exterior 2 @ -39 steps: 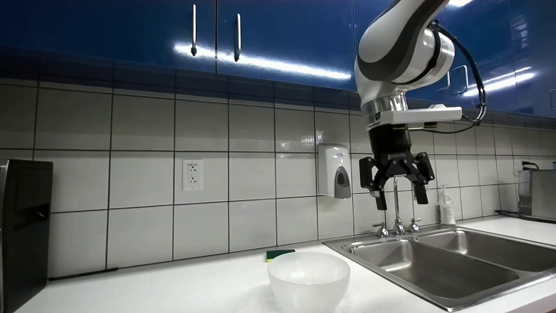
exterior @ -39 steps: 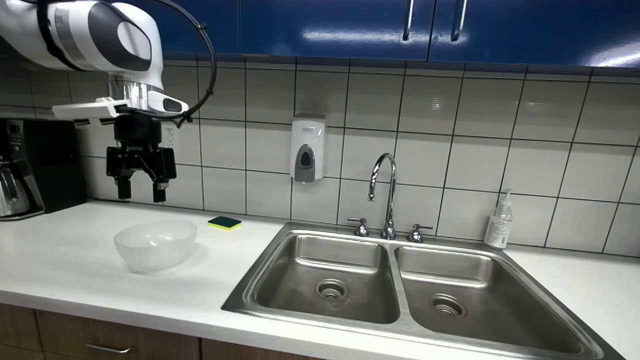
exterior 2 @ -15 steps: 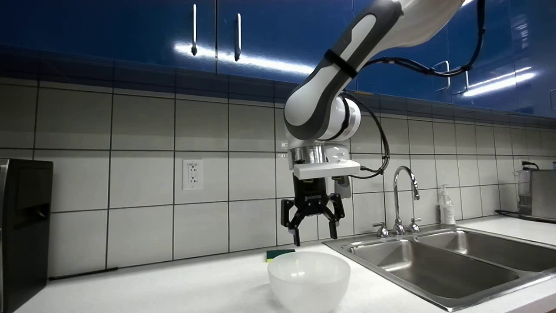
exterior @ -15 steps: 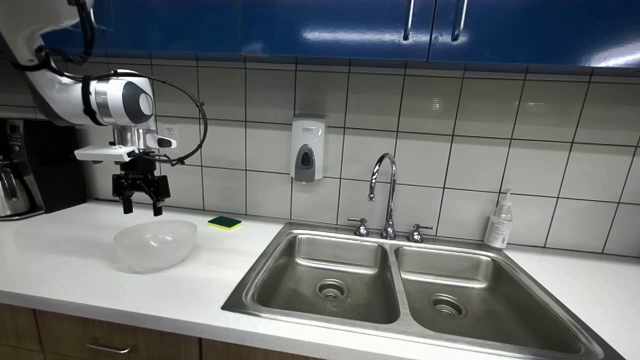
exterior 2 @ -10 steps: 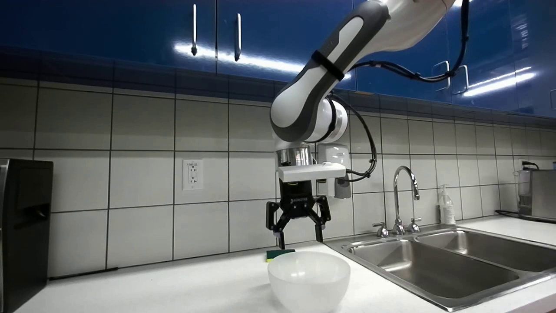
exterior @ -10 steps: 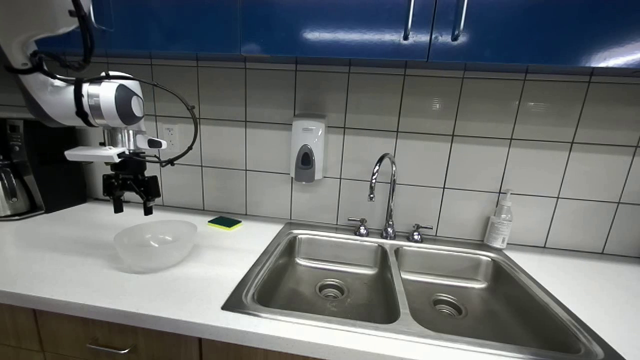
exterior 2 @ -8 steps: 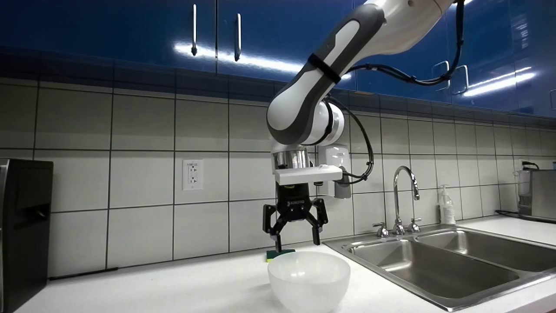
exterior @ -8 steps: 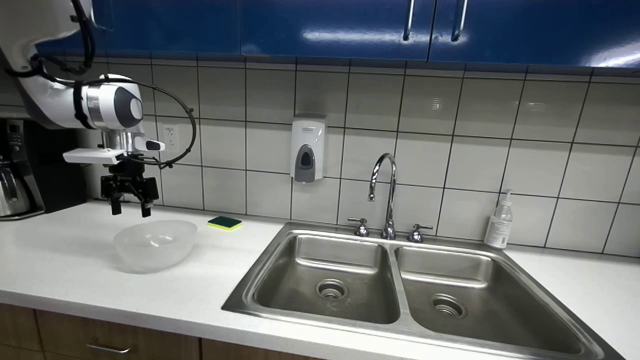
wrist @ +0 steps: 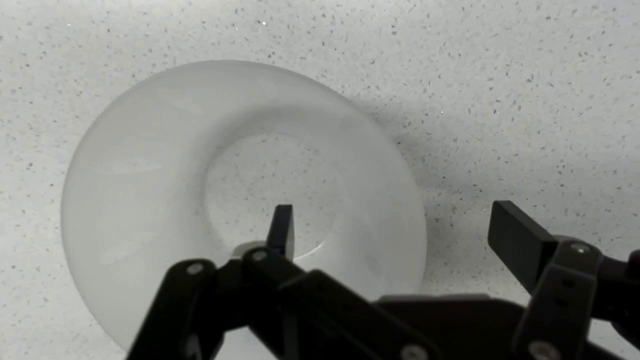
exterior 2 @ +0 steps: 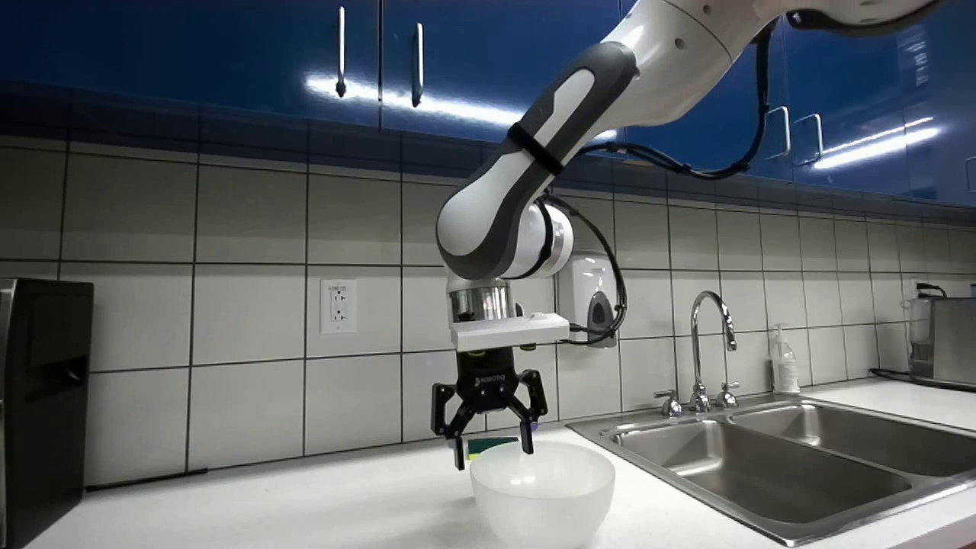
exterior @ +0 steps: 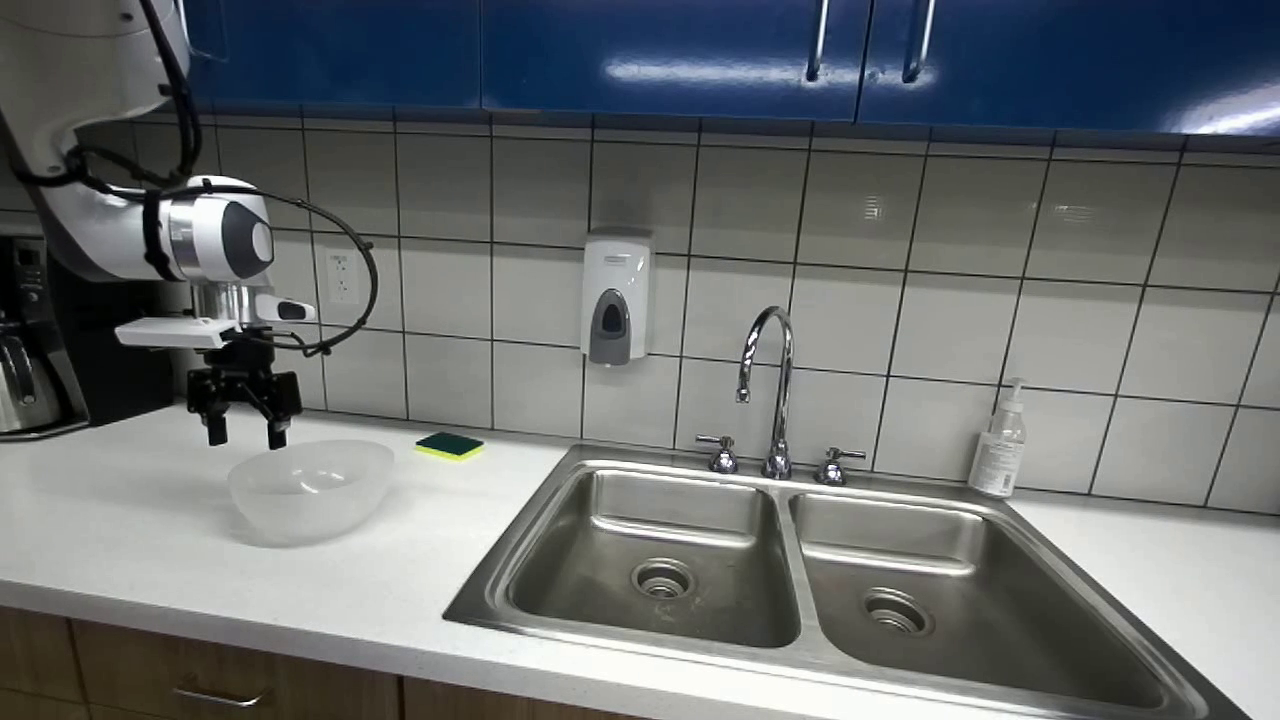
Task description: Put the bowl inside the sink
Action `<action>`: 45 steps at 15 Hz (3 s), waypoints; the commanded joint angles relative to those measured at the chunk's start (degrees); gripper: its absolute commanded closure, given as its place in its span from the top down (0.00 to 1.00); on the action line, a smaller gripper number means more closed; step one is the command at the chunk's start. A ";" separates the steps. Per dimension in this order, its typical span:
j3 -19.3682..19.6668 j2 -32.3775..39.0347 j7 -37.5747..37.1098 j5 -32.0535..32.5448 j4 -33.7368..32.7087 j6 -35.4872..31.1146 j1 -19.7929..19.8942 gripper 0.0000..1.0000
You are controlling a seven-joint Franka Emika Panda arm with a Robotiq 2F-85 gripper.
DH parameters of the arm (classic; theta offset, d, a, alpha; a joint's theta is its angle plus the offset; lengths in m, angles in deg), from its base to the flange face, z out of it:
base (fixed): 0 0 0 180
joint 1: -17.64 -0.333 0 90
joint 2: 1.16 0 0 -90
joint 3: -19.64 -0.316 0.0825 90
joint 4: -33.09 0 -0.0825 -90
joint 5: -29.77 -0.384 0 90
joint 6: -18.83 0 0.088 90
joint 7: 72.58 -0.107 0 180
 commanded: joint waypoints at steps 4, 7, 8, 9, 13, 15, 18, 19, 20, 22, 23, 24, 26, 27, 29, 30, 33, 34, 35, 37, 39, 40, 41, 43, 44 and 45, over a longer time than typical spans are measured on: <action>2.62 6.60 -2.42 3.08 -6.54 0.33 -3.95 1.00; 3.46 9.23 -1.78 2.96 -8.79 0.33 -4.50 1.00; 3.70 10.01 -1.72 2.89 -9.45 0.27 -4.64 1.00; 3.89 10.74 -1.48 2.76 -10.12 0.28 -4.70 1.00; 4.06 12.09 -0.40 1.92 -11.63 1.18 -4.44 1.00; 4.15 12.07 -0.31 1.89 -11.77 1.41 -4.46 1.00; 4.31 11.90 -0.33 2.14 -11.68 1.31 -4.52 0.74; 4.30 11.72 -0.26 2.05 -11.62 1.54 -4.45 0.68; 4.37 11.60 -0.33 2.10 -11.56 1.50 -4.44 0.58; 4.47 11.56 -0.35 1.97 -11.63 1.87 -4.33 0.42; 4.57 11.50 -0.41 2.04 -11.57 1.91 -4.33 0.35; 4.74 11.44 -0.51 2.17 -11.52 1.96 -4.36 0.26; 5.01 11.35 -0.45 2.35 -11.45 2.14 -4.34 0.11; 5.15 11.36 -0.52 2.45 -11.46 2.25 -4.38 0.05; 5.43 11.13 -0.67 2.74 -11.30 2.62 -4.48 0.00; 5.61 10.84 -0.83 2.94 -11.24 3.24 -4.53 0.00; 6.18 8.95 -0.71 4.39 -10.77 5.02 -4.54 0.01; 6.36 8.34 -0.74 4.94 -10.55 5.55 -4.47 0.01; 6.64 7.49 -0.72 5.44 -10.13 5.98 -4.27 0.01; 7.38 5.91 -0.99 6.57 -9.30 6.46 -3.93 0.01; 8.13 4.22 -1.24 7.61 -8.57 7.35 -3.50 0.01; 8.48 3.54 -1.57 8.10 -8.34 7.70 -3.40 0.01; 8.80 2.60 -1.72 8.52 -7.84 8.08 -3.18 0.01; 9.23 0.65 -2.07 9.44 -6.65 8.78 -2.71 0.01; 9.39 -0.38 -2.20 9.79 -5.95 9.16 -2.39 0.01; 9.58 -1.48 -2.44 10.15 -4.97 9.18 -2.06 0.01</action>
